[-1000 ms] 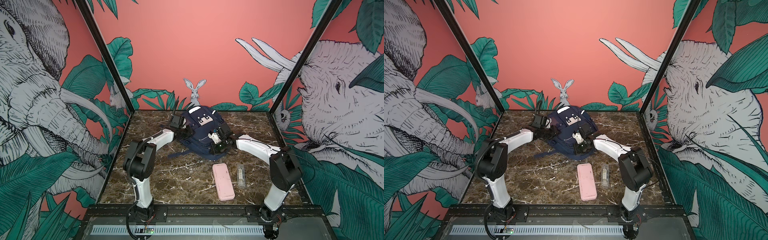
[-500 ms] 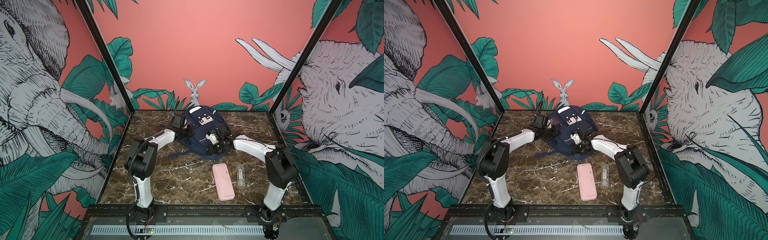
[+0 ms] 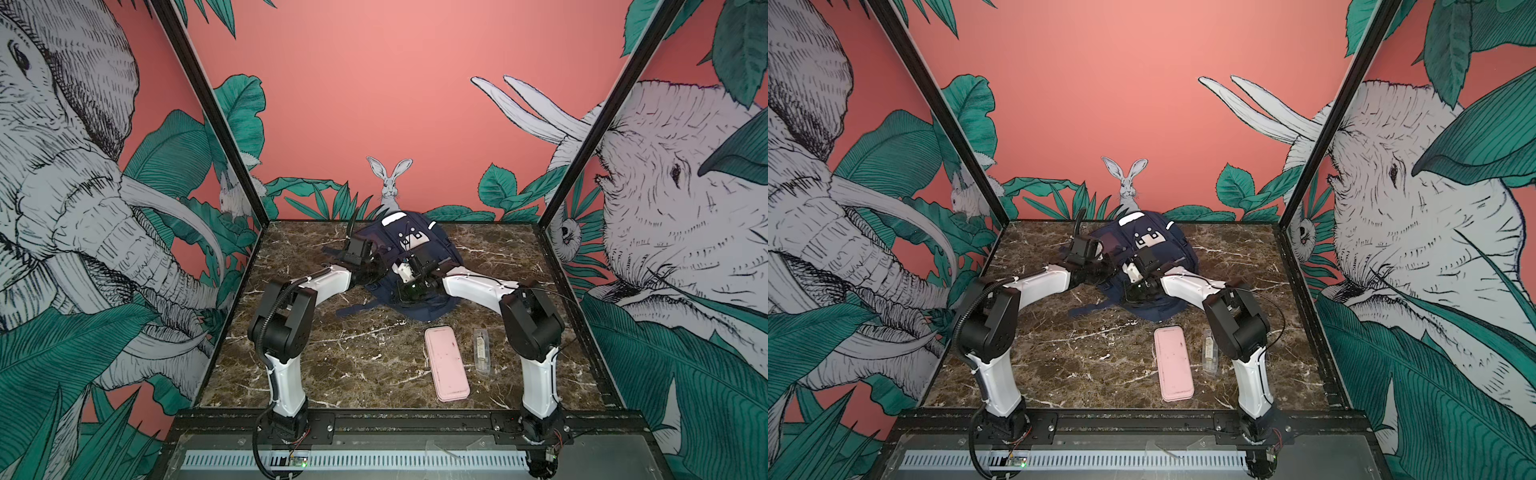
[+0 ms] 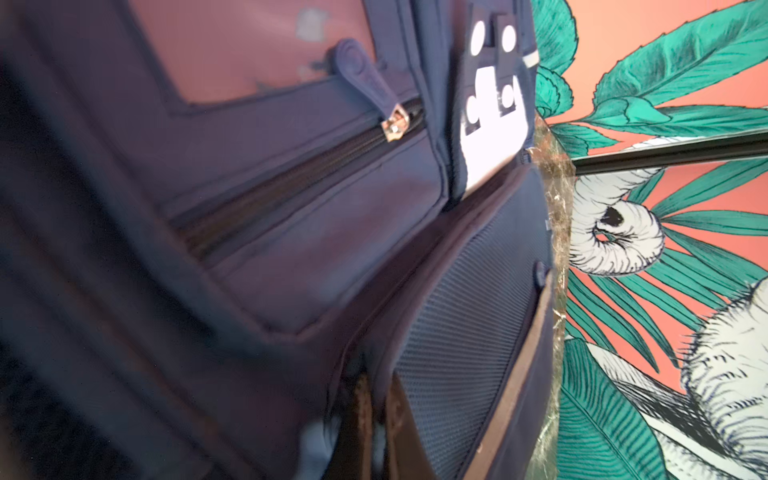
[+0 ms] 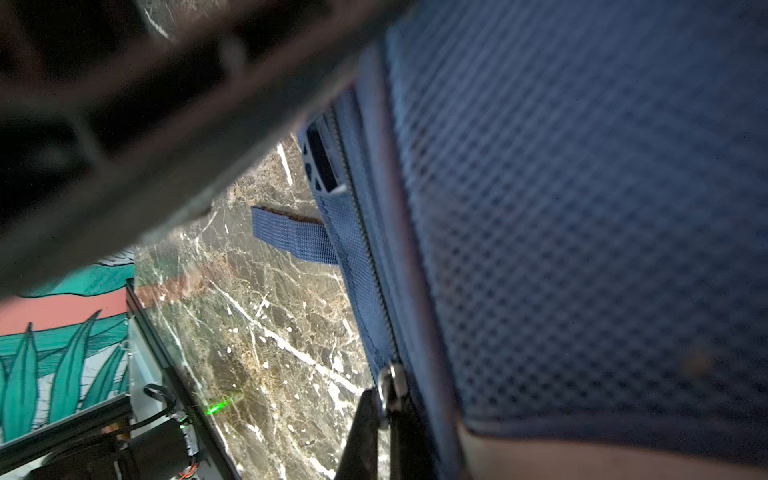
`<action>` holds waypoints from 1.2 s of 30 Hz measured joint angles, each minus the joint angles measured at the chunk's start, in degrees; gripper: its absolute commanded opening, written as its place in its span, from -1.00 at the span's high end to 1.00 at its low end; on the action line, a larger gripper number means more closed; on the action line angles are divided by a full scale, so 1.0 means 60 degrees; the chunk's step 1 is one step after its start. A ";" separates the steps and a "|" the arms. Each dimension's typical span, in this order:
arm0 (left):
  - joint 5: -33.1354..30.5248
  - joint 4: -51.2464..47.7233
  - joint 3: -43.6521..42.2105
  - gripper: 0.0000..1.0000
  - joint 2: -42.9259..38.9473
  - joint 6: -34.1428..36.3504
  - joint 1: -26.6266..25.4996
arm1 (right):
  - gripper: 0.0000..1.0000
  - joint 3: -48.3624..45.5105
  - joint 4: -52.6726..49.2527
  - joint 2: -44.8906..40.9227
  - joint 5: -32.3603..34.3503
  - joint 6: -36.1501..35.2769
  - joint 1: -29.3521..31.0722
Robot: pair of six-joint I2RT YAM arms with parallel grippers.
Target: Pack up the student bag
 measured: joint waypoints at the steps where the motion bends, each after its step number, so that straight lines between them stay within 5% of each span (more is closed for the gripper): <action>1: -0.0175 0.0233 -0.0346 1.00 -0.0237 -0.0091 -0.0004 | 1.00 -0.0047 0.0073 -0.0007 -0.0153 0.0036 -0.0084; 11: -0.2178 0.1195 -0.2914 0.97 -0.2616 -0.1333 -0.0393 | 1.00 -0.0718 -0.0011 -0.0623 -0.0885 -0.0561 -0.0506; 18: -0.1738 0.1169 -0.1683 0.89 -0.1504 -0.1501 -0.0579 | 1.00 -0.0692 -0.0120 -0.0692 -0.0543 -0.0863 -0.0918; 30: -0.1115 0.1089 -0.1494 0.75 -0.1344 -0.1479 -0.0637 | 1.00 0.0922 0.0124 0.0608 -0.1075 -0.0313 0.0018; 36: -0.0976 0.0608 -0.1333 0.32 -0.1348 -0.1060 -0.0634 | 1.00 0.0772 0.0874 0.0863 -0.1399 0.0295 -0.0055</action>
